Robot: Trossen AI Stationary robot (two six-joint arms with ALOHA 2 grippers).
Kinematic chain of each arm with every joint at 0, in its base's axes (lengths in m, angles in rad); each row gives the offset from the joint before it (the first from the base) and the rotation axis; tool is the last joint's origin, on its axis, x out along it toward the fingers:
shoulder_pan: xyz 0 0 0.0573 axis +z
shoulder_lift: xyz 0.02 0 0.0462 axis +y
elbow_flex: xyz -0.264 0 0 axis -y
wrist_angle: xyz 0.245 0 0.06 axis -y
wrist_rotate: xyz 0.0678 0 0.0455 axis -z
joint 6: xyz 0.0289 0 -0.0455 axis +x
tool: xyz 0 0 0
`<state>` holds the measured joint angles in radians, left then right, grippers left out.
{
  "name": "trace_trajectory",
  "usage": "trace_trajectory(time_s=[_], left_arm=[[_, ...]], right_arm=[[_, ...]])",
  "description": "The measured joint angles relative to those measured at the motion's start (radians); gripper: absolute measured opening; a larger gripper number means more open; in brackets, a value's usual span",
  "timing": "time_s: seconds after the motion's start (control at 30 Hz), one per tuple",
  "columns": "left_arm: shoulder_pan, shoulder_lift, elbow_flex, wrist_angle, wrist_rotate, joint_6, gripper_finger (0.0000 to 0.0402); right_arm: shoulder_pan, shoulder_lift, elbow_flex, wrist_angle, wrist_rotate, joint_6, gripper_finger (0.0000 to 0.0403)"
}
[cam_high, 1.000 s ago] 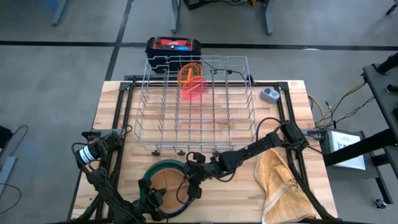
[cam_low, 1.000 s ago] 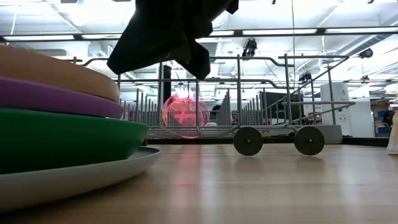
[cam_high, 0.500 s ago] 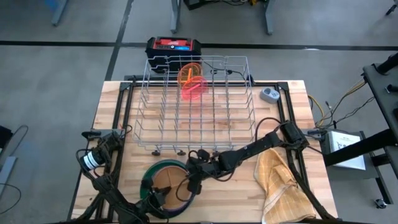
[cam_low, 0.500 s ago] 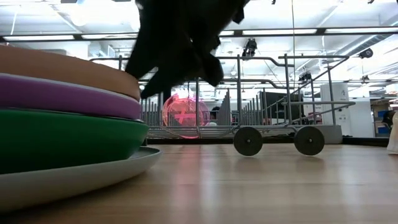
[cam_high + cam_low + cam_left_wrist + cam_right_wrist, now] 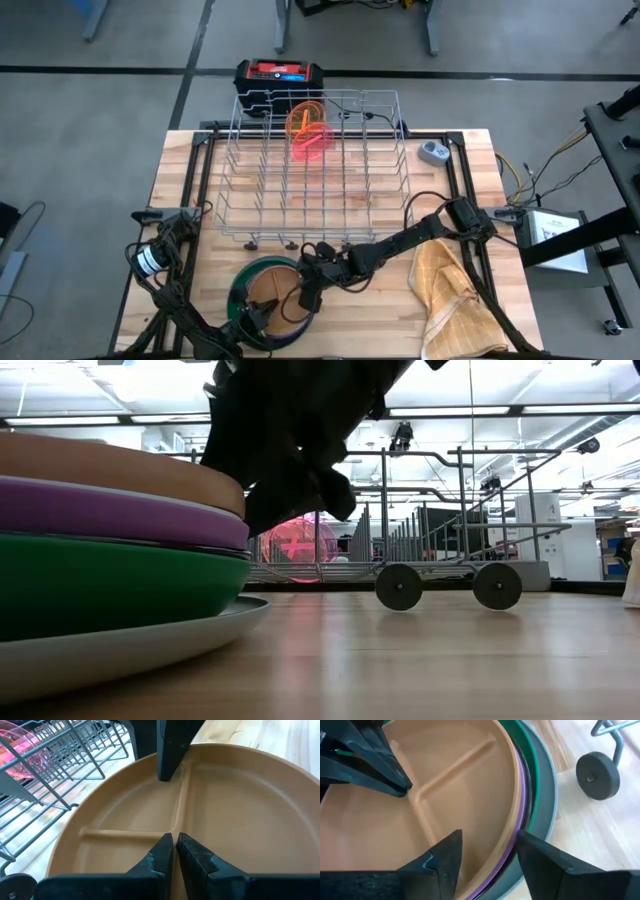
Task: Sort dishes
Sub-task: Put the brown plate into the dish rack
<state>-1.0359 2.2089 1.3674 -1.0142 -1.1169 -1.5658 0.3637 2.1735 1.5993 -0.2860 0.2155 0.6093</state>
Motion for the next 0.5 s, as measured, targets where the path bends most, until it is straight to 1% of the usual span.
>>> trace_trajectory(time_s=[0.1, 0.27, 0.33, 0.5], left_arm=[[0.001, 0.000, 0.000, 0.001, -0.001, 0.000, 0.0021], [0.002, 0.002, -0.002, 0.006, -0.036, 0.008, 0.0021], [0.002, -0.001, -0.002, 0.006, -0.047, 0.007, 0.0021], [0.004, -0.016, 0.021, -0.057, -0.033, 0.010, 0.0021]], right_arm=[[0.000, 0.000, 0.000, 0.011, 0.019, -0.026, 0.0123], [-0.007, 0.001, 0.002, 0.021, 0.051, -0.043, 0.0026], [-0.005, 0.003, 0.002, 0.016, 0.060, -0.056, 0.0012], [-0.004, 0.001, 0.001, 0.012, 0.058, -0.074, 0.0005]])
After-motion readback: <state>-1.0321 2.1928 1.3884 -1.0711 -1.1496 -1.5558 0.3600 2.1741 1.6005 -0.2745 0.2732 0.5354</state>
